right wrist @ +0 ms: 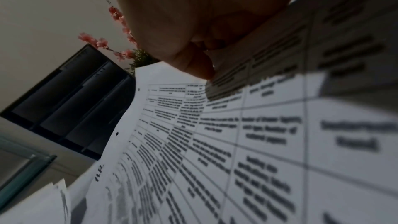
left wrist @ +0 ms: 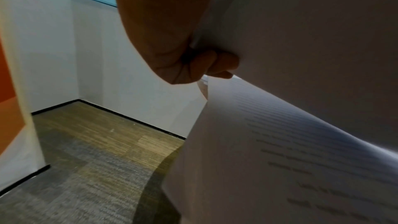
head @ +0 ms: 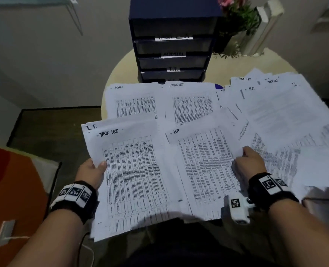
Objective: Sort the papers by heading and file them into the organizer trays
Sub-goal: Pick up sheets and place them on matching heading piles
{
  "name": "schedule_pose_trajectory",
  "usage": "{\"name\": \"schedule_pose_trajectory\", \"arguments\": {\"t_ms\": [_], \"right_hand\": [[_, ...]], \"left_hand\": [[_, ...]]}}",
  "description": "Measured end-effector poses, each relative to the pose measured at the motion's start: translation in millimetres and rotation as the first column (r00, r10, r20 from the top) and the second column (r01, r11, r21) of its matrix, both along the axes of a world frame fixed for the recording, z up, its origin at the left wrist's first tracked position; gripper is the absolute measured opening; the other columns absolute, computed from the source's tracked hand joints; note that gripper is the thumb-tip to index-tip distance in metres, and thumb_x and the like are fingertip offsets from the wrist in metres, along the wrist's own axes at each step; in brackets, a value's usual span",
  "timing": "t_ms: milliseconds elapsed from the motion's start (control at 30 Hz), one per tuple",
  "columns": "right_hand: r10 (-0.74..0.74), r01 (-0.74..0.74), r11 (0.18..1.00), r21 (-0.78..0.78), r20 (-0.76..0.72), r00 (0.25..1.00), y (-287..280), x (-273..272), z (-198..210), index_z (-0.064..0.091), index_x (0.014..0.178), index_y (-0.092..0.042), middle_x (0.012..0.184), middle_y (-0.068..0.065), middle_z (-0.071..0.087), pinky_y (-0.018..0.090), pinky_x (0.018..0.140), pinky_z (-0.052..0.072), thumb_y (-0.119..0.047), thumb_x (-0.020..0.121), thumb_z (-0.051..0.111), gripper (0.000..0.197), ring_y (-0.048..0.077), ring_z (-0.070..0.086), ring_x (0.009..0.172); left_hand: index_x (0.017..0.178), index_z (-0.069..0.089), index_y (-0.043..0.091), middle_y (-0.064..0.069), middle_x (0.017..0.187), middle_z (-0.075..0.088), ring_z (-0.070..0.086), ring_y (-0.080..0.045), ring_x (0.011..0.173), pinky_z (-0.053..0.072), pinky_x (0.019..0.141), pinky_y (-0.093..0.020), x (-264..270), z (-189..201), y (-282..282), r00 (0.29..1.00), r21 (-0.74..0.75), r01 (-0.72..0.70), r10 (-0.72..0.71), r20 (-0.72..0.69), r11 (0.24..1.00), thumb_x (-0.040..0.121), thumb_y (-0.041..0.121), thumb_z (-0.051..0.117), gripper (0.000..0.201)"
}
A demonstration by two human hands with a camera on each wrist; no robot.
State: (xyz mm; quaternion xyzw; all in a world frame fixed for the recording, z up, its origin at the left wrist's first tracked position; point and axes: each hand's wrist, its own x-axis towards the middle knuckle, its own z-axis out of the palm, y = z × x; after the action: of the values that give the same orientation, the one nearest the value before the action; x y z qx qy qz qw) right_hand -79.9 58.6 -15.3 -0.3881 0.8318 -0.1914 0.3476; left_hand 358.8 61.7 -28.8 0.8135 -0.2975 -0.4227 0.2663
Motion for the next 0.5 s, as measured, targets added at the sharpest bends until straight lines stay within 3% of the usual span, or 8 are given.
{"name": "schedule_pose_trajectory", "arguments": {"t_ms": [100,167,233,300,367,400,467,500], "right_hand": [[-0.017,0.018,1.000,0.015,-0.024,1.000,33.6,12.6,-8.6,0.053,0.110,-0.014,0.084,0.010,0.058,0.026,0.056,0.034,0.007,0.083,0.049,0.034,0.026,0.053,0.074],[-0.042,0.043,0.999,0.011,-0.062,0.997,52.3,17.3,-14.4,0.045,0.130,-0.016,0.080,0.008,0.055,0.029,0.057,0.034,0.005,0.088,0.048,0.047,0.024,0.052,0.069],[-0.059,0.059,0.998,-0.006,-0.062,0.996,65.0,19.3,-19.7,0.039,0.137,-0.017,0.075,0.006,0.052,0.030,0.056,0.035,0.004,0.090,0.048,0.053,0.024,0.052,0.066],[-0.055,0.055,0.998,-0.003,-0.048,0.997,71.8,19.9,-21.1,0.037,0.140,-0.018,0.085,0.005,0.054,0.028,0.057,0.035,0.006,0.088,0.049,0.058,0.027,0.055,0.068],[-0.058,0.058,0.998,0.003,-0.081,0.995,74.6,23.1,-18.6,0.038,0.142,-0.017,0.109,0.008,0.051,0.031,0.069,0.043,0.008,0.083,0.052,0.065,0.032,0.056,0.089],[-0.036,0.039,0.999,0.012,-0.191,0.981,73.9,26.3,-16.6,0.041,0.140,-0.017,0.119,0.012,0.048,0.038,0.083,0.044,0.006,0.080,0.055,0.066,0.034,0.052,0.104],[0.055,-0.048,0.999,0.027,-0.422,0.905,68.5,39.1,-7.3,0.047,0.136,-0.019,0.132,0.014,0.042,0.049,0.101,0.035,-0.004,0.080,0.060,0.059,0.037,0.040,0.120],[0.101,-0.115,0.993,-0.006,-0.439,0.893,62.3,49.0,-0.4,0.049,0.133,-0.020,0.133,0.012,0.041,0.049,0.104,0.031,-0.009,0.082,0.062,0.054,0.035,0.038,0.123]], "left_hand": [[0.116,0.060,0.011,-0.009,0.105,0.065,0.060,-0.027,0.093,0.046,0.088,-0.038,2.2,-0.8,-5.5,0.997,0.008,0.069,-0.069,-0.016,0.998,0.099,0.017,0.057,0.018],[0.117,0.059,0.009,-0.008,0.107,0.065,0.060,-0.027,0.096,0.044,0.088,-0.036,3.0,1.1,-6.6,0.994,-0.008,0.108,-0.108,-0.009,0.994,0.099,0.018,0.057,0.021],[0.123,0.059,0.005,-0.007,0.108,0.064,0.060,-0.027,0.098,0.044,0.089,-0.036,5.5,0.1,-6.8,0.990,-0.012,0.138,-0.139,-0.017,0.990,0.099,0.019,0.056,0.028],[0.128,0.057,0.004,-0.007,0.107,0.062,0.059,-0.026,0.099,0.043,0.089,-0.035,6.0,-0.3,-6.2,0.989,-0.012,0.145,-0.146,-0.036,0.989,0.100,0.018,0.056,0.031],[0.128,0.057,0.005,-0.008,0.111,0.064,0.060,-0.026,0.099,0.043,0.089,-0.035,5.3,2.9,-4.6,0.987,-0.024,0.150,-0.151,-0.052,0.988,0.100,0.018,0.055,0.031],[0.127,0.057,0.006,-0.009,0.114,0.065,0.060,-0.026,0.099,0.044,0.089,-0.035,4.1,5.6,-4.6,0.986,-0.039,0.154,-0.156,-0.056,0.987,0.100,0.019,0.055,0.030],[0.125,0.057,0.006,-0.013,0.115,0.066,0.062,-0.029,0.098,0.046,0.089,-0.036,-0.6,13.6,-3.7,0.984,-0.055,0.159,-0.163,-0.074,0.986,0.100,0.018,0.055,0.028],[0.124,0.057,0.004,-0.019,0.114,0.066,0.063,-0.035,0.101,0.047,0.091,-0.039,-3.2,16.2,-4.5,0.983,-0.059,0.163,-0.167,-0.070,0.985,0.100,0.019,0.055,0.028]]}}
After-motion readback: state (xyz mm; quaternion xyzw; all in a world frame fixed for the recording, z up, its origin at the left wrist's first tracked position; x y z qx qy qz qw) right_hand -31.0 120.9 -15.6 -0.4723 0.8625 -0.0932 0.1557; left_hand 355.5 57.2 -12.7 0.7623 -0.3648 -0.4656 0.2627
